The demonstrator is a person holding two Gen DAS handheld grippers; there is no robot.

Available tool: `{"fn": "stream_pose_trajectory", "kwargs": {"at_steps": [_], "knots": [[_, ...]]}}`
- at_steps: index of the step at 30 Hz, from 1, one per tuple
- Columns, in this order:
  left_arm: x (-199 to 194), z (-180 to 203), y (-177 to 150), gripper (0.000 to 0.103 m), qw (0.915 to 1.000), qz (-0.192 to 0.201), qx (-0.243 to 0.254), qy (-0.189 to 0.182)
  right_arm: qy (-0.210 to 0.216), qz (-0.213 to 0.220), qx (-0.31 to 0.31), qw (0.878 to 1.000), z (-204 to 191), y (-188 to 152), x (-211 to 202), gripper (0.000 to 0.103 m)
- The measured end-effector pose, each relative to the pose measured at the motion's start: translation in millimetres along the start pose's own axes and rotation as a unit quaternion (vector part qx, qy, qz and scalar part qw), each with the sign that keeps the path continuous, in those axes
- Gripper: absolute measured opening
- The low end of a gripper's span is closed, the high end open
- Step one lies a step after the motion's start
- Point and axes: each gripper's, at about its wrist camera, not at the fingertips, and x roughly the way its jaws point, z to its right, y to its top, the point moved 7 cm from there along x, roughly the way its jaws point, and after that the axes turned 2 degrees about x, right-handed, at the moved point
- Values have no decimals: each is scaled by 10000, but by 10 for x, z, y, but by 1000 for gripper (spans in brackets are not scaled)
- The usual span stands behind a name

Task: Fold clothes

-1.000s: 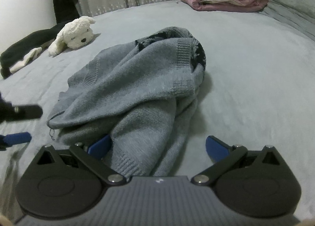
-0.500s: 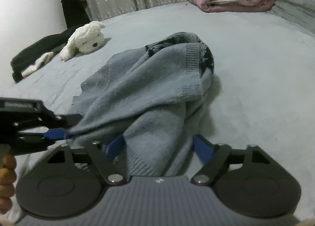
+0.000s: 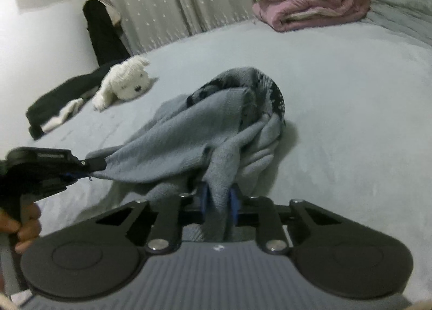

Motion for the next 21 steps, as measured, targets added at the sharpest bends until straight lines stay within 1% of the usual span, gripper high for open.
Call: {"fn": "stream_pose_trajectory", "kwargs": {"at_steps": [5,8,12,15,17,21], "knots": [[-45,-267,179,5,9986,348,-122,383,308,82,45,9995,-42,40,-57,8],[-87,-441,277,6,9960,555,-278,645,444,97,40,9990,-88,51,-69,8],[-100,-627,335,6,9913,728,-399,1021,624,63,59,9980,-138,64,-74,8],[-118,-666,342,6,9890,798,-412,1172,837,-20,98,9964,-184,72,-80,7],[-130,-692,346,6,9874,845,-421,1273,897,-45,79,9959,-224,78,-91,7],[-156,-745,355,8,9837,937,-438,1474,879,-24,-17,9961,-275,85,-130,7]]}}
